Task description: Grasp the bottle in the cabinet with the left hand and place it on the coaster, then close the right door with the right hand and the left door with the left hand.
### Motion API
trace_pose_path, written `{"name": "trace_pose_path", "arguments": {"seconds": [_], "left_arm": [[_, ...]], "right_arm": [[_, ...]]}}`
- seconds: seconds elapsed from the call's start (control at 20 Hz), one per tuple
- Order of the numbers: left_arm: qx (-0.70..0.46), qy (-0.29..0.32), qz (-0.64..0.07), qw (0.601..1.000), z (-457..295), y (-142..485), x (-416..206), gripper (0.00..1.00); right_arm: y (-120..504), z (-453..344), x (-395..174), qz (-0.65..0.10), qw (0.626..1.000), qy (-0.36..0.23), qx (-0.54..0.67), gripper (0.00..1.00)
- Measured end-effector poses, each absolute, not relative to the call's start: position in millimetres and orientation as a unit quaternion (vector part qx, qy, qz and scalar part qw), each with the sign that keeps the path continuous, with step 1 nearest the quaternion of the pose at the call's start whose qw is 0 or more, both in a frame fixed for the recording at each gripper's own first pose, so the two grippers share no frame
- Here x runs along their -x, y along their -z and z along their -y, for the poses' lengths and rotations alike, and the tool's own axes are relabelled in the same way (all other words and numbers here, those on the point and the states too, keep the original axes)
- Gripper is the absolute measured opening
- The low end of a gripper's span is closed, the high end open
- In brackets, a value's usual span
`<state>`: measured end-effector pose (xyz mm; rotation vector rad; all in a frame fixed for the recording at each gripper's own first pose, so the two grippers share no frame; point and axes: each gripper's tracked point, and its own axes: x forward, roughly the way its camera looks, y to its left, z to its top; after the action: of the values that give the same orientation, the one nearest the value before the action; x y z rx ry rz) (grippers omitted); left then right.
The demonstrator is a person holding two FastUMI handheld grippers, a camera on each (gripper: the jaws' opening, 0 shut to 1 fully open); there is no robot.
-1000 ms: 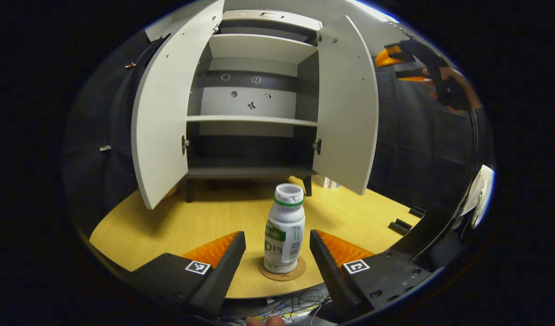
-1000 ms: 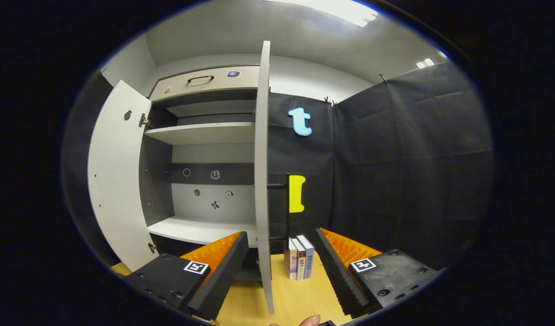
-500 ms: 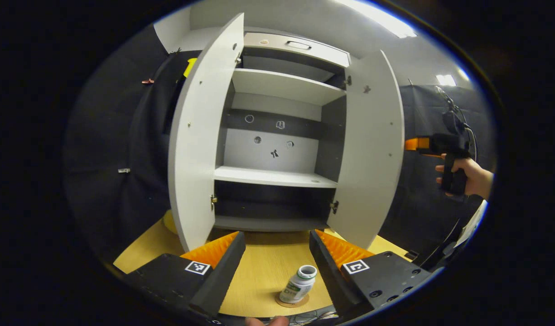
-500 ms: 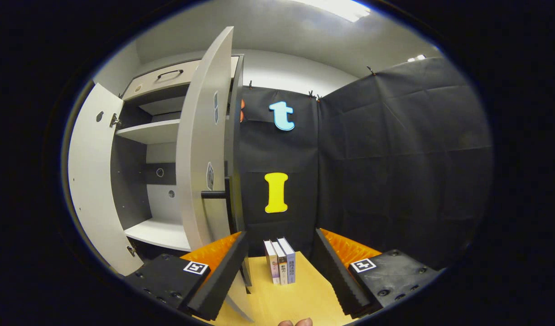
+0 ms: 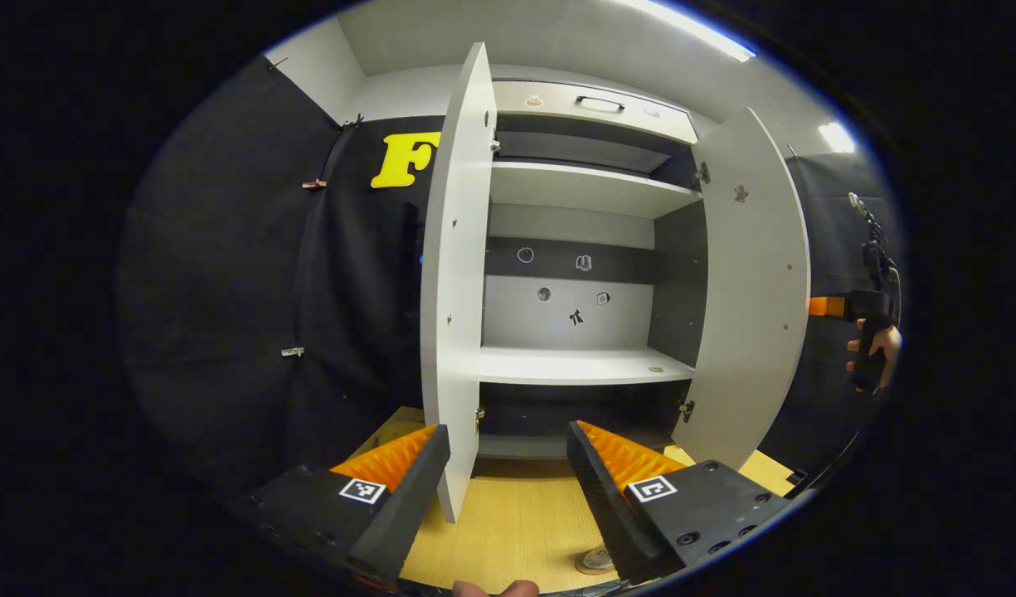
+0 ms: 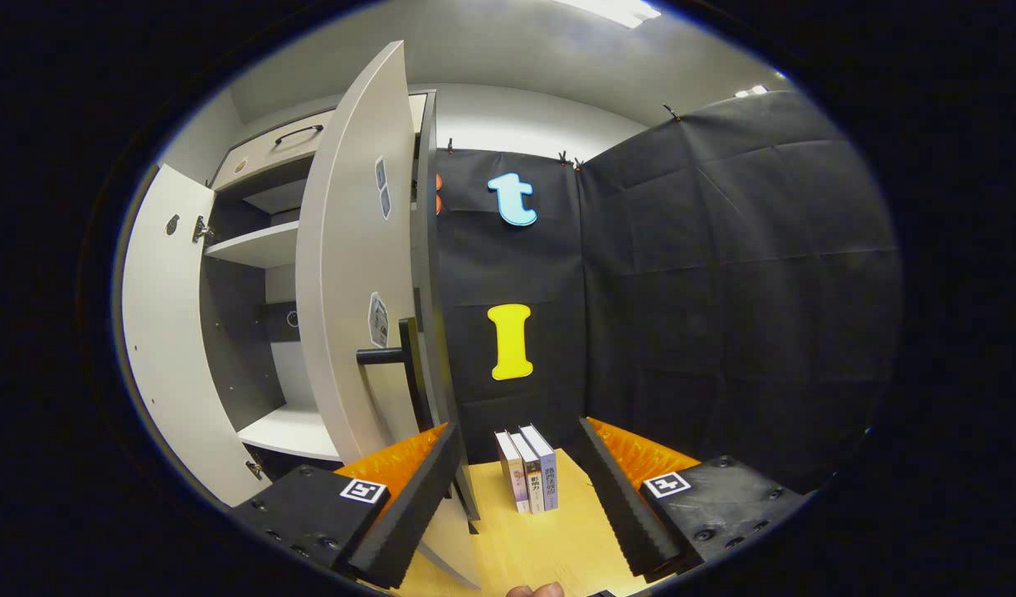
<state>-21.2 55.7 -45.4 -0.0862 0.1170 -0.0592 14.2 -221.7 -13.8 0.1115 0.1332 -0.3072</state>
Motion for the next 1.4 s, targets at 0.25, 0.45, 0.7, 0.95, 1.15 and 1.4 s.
{"name": "trace_pose_path", "arguments": {"seconds": [0.25, 0.45, 0.7, 0.95, 1.15, 1.4], "left_arm": [[0.044, 0.022, -0.047, 0.998, -64.5, 39.6, 19.7, 0.9], [0.054, 0.009, -0.05, 0.997, -75.1, 40.5, 21.2, 0.9], [0.062, -0.014, -0.058, 0.996, -98.9, 42.3, 25.9, 0.9], [0.04, -0.037, -0.064, 0.996, -119.7, 40.5, 24.9, 0.9], [0.042, -0.054, -0.063, 0.996, -134.4, 38.3, 23.7, 0.9], [0.042, -0.077, -0.057, 0.994, -157.5, 31.7, 18.3, 0.9]], "right_arm": [[17.3, 171.0, -18.6, -0.072, 0.989, 0.098, -0.083, 0.98], [23.5, 119.5, -34.6, -0.08, 0.99, 0.037, -0.108, 0.97], [29.1, 61.3, -60.7, -0.086, 0.99, -0.023, -0.107, 0.98], [37.2, 29.3, -90.6, -0.082, 0.991, -0.044, -0.094, 0.98], [41.2, 15.2, -110.2, -0.079, 0.991, -0.054, -0.095, 0.98], [45.8, -0.8, -134.3, -0.077, 0.991, -0.062, -0.093, 0.98]]}}
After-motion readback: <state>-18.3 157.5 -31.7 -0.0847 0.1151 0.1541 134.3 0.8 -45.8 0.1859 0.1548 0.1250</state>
